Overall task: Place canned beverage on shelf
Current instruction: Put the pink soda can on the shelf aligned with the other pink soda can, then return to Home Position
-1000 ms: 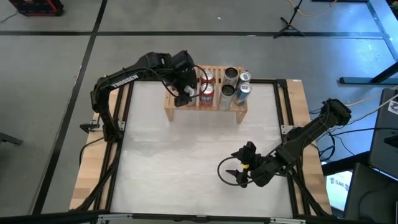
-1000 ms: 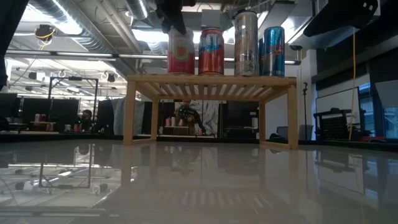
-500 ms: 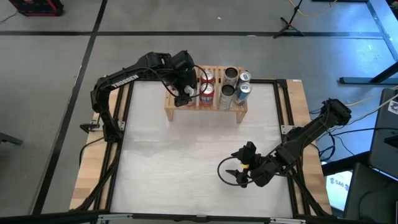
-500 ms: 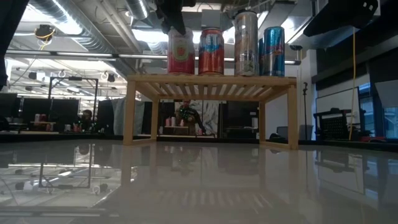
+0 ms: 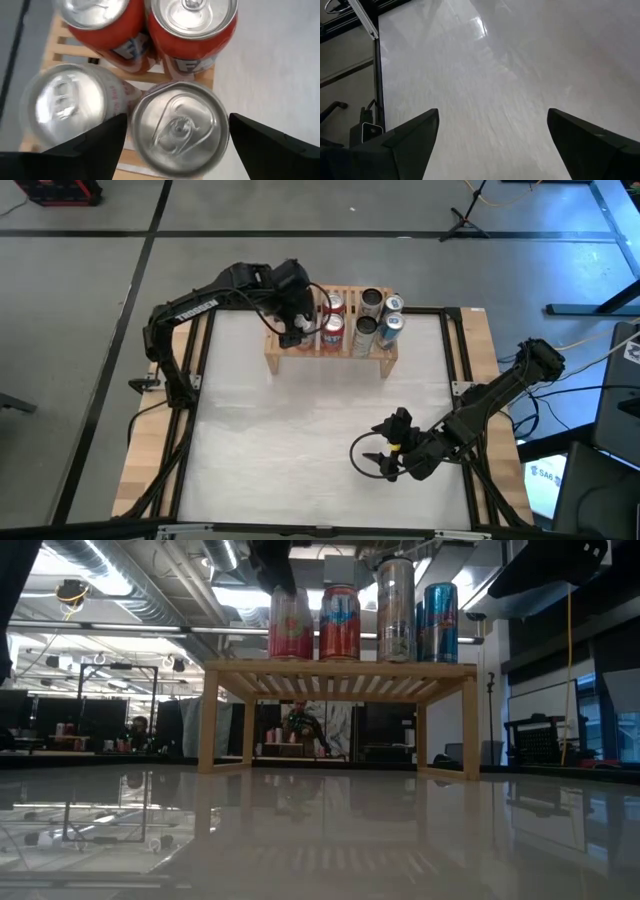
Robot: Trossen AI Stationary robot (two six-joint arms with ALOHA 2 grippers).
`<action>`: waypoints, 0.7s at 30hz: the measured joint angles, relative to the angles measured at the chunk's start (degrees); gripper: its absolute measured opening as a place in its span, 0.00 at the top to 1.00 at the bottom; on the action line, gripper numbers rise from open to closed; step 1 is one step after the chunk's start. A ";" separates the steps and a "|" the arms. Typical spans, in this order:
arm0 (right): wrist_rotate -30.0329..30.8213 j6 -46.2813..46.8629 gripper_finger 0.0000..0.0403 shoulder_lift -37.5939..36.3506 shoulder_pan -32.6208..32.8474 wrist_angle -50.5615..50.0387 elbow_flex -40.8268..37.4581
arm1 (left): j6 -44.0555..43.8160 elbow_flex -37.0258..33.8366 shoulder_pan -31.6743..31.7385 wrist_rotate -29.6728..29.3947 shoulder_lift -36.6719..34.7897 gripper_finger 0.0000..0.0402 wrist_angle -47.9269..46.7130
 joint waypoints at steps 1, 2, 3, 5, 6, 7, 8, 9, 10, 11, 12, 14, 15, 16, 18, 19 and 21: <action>0.00 0.00 0.10 0.00 0.00 0.02 0.00 | 0.22 0.01 0.00 -0.34 -0.32 0.16 0.10; 0.00 0.00 0.10 0.00 0.00 0.11 0.00 | 0.24 0.23 0.00 -0.40 -0.49 0.16 0.25; 0.00 0.00 0.10 0.00 -0.02 0.17 0.00 | 0.20 0.76 0.00 -0.39 -0.60 0.16 0.25; 0.00 0.00 0.10 0.00 0.00 0.17 0.00 | -0.04 2.09 0.00 -0.43 -0.65 0.16 -0.43; 0.00 0.00 0.10 0.00 0.00 0.26 0.00 | -0.03 2.80 0.00 -0.43 -0.65 0.16 -0.59; 0.03 0.00 0.10 -0.01 0.00 0.31 0.00 | -0.02 3.74 0.00 -0.42 -0.67 0.16 -0.50; 0.18 -0.01 0.10 0.00 0.00 0.28 0.00 | 0.00 4.87 0.00 -0.43 -0.68 0.16 -0.53; 0.28 -0.01 0.10 0.00 -0.01 0.29 0.00 | -0.07 6.22 0.00 -0.42 -0.70 0.16 -0.83; 0.31 -0.02 0.10 0.00 0.00 0.31 0.00 | -0.55 7.73 0.00 -0.50 -0.67 0.16 -1.03; 0.31 -0.02 0.10 0.00 0.00 0.29 0.00 | -0.89 9.31 0.00 -0.59 -0.67 0.16 -1.04; 0.28 -0.02 0.10 0.00 0.00 0.38 0.00 | -0.93 11.09 0.00 -0.64 -0.67 0.16 -1.09; 0.20 -0.02 0.10 0.00 0.00 1.07 0.00 | -1.49 14.89 -0.07 -0.38 -0.70 0.16 -1.77; 0.16 -0.02 0.10 0.00 0.00 1.19 0.00 | -2.73 16.93 -0.24 -0.21 -0.70 0.16 -2.39; 0.14 -0.02 0.10 0.00 0.00 1.17 0.00 | -4.12 18.70 -0.44 -0.22 -0.70 0.16 -3.00; -0.09 -0.02 0.10 0.00 -0.02 1.18 0.00 | -7.19 19.80 -1.20 -0.03 -1.65 0.16 -2.19; -0.29 -0.02 0.10 0.00 0.00 1.33 0.00 | -8.41 18.81 -1.57 0.87 -3.04 0.16 -1.63; -1.36 -0.04 0.10 0.00 0.00 2.76 0.00 | -9.52 18.00 -2.18 0.98 -4.82 0.16 -2.48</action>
